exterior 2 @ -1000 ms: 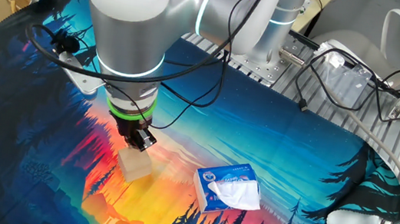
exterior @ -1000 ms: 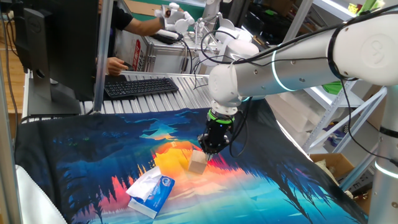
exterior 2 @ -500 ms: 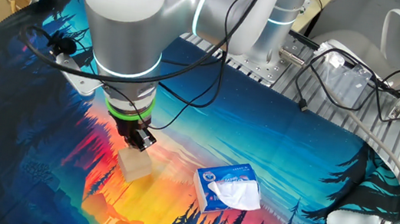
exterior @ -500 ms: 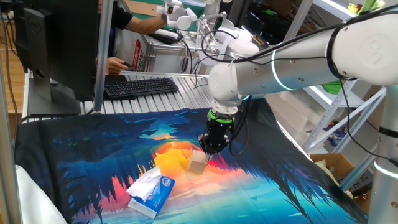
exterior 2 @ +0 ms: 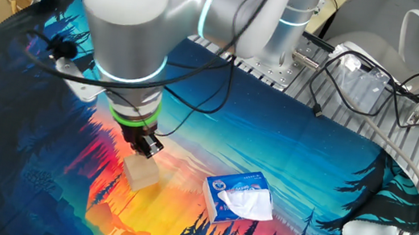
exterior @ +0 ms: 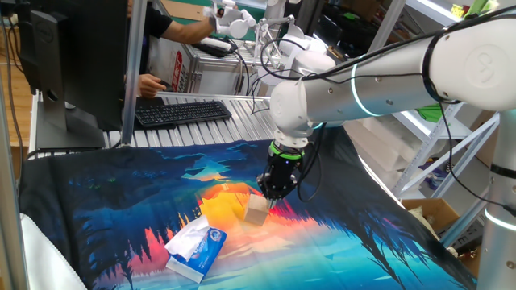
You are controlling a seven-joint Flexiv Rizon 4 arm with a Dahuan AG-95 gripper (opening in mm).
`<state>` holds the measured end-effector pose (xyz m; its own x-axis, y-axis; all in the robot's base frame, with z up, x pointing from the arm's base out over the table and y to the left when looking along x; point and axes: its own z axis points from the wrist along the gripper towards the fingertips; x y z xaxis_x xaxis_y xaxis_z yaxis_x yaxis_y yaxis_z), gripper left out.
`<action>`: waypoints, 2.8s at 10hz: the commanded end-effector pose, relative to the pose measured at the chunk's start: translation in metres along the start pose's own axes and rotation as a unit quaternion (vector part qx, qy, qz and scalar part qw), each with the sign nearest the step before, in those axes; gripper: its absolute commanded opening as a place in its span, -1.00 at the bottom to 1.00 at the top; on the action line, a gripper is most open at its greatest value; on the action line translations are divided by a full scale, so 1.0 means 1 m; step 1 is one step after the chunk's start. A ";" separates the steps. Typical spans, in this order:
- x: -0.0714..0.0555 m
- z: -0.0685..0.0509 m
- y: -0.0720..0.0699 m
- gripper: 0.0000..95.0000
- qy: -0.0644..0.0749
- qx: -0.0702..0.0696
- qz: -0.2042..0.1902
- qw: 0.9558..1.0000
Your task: Pick up one small block
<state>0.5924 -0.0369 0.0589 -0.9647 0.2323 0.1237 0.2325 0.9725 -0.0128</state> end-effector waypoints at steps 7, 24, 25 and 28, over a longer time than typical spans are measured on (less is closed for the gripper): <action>-0.001 0.003 0.001 1.00 0.010 -0.009 0.062 0.998; -0.001 0.003 0.001 1.00 0.011 -0.032 0.094 0.995; -0.001 0.003 0.001 1.00 0.012 -0.032 0.098 0.995; -0.001 0.003 0.001 1.00 0.009 -0.026 0.105 0.994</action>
<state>0.5931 -0.0368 0.0553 -0.8910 0.4321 0.1396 0.4372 0.8993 0.0071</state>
